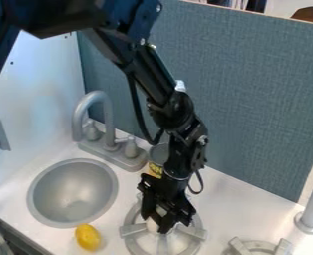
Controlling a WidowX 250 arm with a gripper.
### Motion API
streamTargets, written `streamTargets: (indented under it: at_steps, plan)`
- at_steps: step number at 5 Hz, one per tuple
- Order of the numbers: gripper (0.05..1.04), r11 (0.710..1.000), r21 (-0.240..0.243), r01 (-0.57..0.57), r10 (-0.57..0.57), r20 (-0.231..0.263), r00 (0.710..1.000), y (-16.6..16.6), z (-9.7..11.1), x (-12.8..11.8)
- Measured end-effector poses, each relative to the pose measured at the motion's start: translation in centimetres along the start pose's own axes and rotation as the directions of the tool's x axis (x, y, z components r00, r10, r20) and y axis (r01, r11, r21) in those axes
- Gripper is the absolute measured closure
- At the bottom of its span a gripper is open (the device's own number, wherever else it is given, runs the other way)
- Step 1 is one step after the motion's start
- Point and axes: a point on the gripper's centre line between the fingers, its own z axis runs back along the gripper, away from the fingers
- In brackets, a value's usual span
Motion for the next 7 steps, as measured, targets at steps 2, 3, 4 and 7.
streamTargets:
  at_steps: [2, 3, 4, 7]
  plan:
    - [0.494, 0.996, -0.093, -0.012, 0.013, 0.016, 1.000, 0.3, 2.3, -0.9]
    - [0.494, 0.995, -0.082, 0.057, -0.051, 0.075, 0.996, -0.3, 7.0, -1.4]
    - [0.494, 0.974, -0.118, 0.193, -0.178, 0.127, 0.976, -3.9, 10.0, -2.2]
    - [0.494, 0.894, -0.154, 0.420, -0.412, 0.082, 0.907, -10.4, 9.5, -5.8]
